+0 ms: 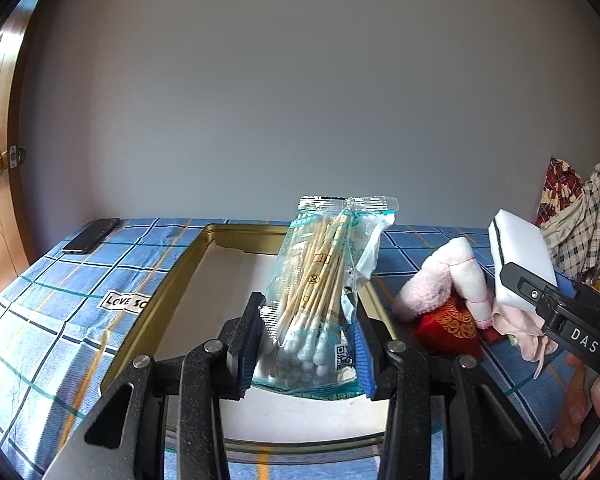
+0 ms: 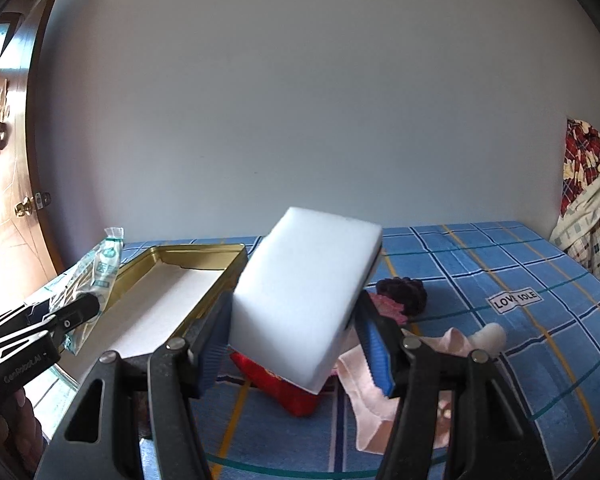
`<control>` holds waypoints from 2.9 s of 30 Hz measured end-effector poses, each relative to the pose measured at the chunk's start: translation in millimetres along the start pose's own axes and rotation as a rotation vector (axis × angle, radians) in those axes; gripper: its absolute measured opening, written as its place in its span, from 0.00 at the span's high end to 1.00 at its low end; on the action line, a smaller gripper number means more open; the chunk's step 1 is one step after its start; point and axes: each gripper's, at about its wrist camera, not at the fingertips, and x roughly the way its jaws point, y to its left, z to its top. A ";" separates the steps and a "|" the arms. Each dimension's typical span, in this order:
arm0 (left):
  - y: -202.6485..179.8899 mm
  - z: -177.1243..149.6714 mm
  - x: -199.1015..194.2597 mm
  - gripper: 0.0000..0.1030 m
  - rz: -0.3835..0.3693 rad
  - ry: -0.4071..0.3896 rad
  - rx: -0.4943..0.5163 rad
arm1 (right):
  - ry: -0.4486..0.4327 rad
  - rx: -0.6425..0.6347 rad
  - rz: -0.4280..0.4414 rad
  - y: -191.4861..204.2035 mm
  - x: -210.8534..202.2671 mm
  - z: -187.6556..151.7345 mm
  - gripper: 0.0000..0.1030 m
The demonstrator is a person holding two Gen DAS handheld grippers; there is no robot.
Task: Organize soft objects
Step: 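Lift the swab bag with the left tool while the right tool lifts the sponge, then carry the swab bag with the left tool while the right tool carries the sponge over the tin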
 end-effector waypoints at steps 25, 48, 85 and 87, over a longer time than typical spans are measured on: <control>20.6 1.2 -5.2 0.59 0.048 -0.005 -0.013 | 0.019 -0.060 0.058 38.4 19.6 -1.5 0.42; 24.4 8.1 -9.2 0.59 0.065 0.029 0.005 | 0.054 -0.085 0.090 64.7 35.4 0.2 0.41; 42.0 74.0 83.0 0.59 0.101 0.346 0.118 | 0.395 -0.102 0.248 116.5 180.2 45.7 0.40; 43.6 73.0 85.6 0.59 0.100 0.356 0.117 | 0.400 -0.103 0.252 115.8 182.7 46.7 0.39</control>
